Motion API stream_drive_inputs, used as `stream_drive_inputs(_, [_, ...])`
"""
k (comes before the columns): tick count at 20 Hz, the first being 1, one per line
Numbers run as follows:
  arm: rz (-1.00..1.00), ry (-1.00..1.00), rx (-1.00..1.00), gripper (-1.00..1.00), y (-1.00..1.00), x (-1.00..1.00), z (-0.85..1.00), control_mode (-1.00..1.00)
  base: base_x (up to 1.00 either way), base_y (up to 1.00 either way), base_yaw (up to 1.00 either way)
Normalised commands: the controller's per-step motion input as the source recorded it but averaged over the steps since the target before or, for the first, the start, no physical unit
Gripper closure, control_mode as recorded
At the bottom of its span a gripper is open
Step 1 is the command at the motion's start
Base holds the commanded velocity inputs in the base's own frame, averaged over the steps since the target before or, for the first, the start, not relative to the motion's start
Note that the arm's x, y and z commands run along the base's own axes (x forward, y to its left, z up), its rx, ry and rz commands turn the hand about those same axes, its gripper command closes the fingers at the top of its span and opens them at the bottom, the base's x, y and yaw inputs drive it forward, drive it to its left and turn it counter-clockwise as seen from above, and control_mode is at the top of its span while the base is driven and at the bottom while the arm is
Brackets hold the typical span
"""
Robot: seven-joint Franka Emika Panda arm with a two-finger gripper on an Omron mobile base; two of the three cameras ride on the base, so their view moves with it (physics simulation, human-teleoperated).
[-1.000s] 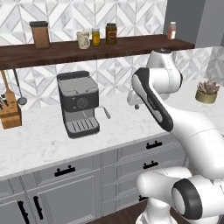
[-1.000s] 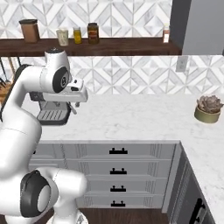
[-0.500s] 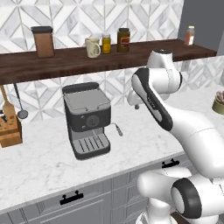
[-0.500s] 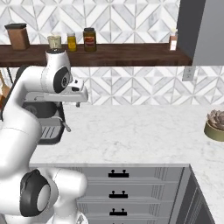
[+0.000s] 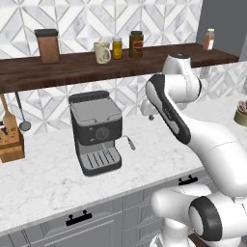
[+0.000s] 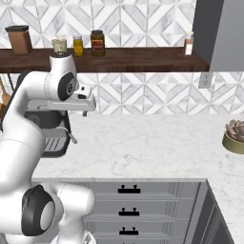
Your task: Gather all objects into one cabinet and sort the glasses and bowls to opposite sides.
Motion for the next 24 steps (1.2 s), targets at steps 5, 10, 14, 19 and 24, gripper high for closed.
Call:
stream_drive_inputs(5, [0.0,0.0,0.0,-1.0,0.07,-0.04,0.0,-1.0,0.0,0.0,0.0])
stream_drive_inputs(10, [0.12,0.07,0.02,-1.0,0.41,-0.17,0.11,-1.0,0.0,0.0,0.0])
stream_drive_inputs(14, [0.19,0.0,0.13,-1.0,0.04,-0.04,0.45,-1.0,0.0,0.0,0.0])
stream_drive_inputs(19, [0.26,-0.13,0.09,-1.0,0.06,-0.01,0.43,-1.0,0.0,0.0,0.0])
stream_drive_inputs(24, [0.19,-0.31,0.01,-1.0,0.25,-0.31,0.68,-1.0,0.0,0.0,0.0])
